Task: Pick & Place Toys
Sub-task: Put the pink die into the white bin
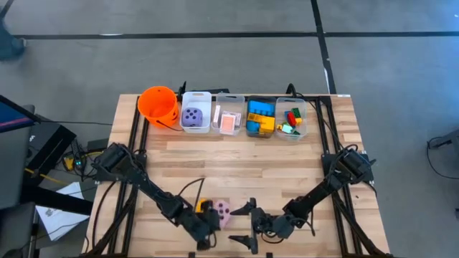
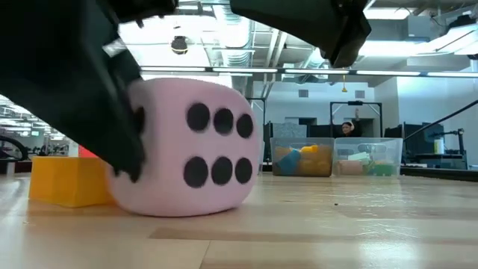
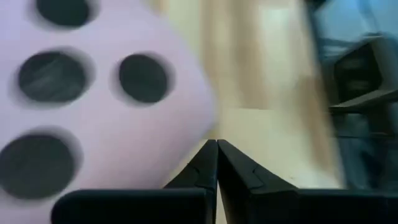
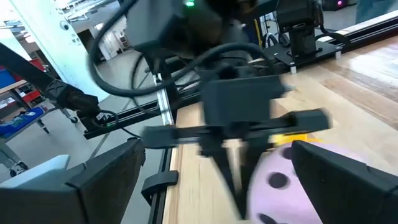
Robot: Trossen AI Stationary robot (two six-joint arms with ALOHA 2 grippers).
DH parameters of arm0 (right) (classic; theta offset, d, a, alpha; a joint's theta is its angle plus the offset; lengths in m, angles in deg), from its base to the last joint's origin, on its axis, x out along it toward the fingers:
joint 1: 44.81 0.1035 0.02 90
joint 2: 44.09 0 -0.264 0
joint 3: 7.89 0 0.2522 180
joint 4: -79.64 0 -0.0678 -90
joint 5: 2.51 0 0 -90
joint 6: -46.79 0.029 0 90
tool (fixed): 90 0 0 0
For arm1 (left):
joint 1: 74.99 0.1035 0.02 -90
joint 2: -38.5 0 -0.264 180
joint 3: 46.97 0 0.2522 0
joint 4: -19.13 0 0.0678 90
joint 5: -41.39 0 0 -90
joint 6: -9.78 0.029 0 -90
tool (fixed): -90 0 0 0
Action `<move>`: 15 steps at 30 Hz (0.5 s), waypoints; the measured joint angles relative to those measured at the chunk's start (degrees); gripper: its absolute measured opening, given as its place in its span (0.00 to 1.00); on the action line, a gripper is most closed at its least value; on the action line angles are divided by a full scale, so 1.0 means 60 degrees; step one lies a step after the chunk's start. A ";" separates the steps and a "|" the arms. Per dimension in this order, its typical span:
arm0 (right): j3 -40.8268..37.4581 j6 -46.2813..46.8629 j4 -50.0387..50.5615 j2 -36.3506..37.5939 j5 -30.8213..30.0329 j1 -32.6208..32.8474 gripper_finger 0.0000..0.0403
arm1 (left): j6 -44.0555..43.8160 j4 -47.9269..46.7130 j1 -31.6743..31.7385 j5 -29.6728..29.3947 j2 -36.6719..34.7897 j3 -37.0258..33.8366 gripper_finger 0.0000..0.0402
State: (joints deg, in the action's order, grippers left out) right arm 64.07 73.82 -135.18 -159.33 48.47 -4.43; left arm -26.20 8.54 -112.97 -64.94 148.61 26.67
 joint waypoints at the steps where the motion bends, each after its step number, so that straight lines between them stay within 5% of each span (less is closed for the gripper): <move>1: 0.0000 -0.0005 0.0013 0.0000 0.0006 0.0000 0.99 | -0.0001 -0.0268 0.0093 -0.0093 -0.0023 0.0000 0.00; 8: 0.0003 0.0011 0.0109 0.0000 0.0016 -0.0007 0.99 | 0.0024 -0.2155 0.0782 -0.1089 -0.0227 0.0000 0.00; 15: 0.0004 0.0222 0.0387 -0.0007 -0.0022 -0.0055 0.99 | 0.0022 -0.2863 0.1330 -0.1047 -0.0303 -0.0009 0.00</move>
State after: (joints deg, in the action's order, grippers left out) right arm 64.09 75.15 -132.86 -159.38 48.34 -4.76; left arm -26.07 -8.64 -104.99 -71.23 146.79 26.61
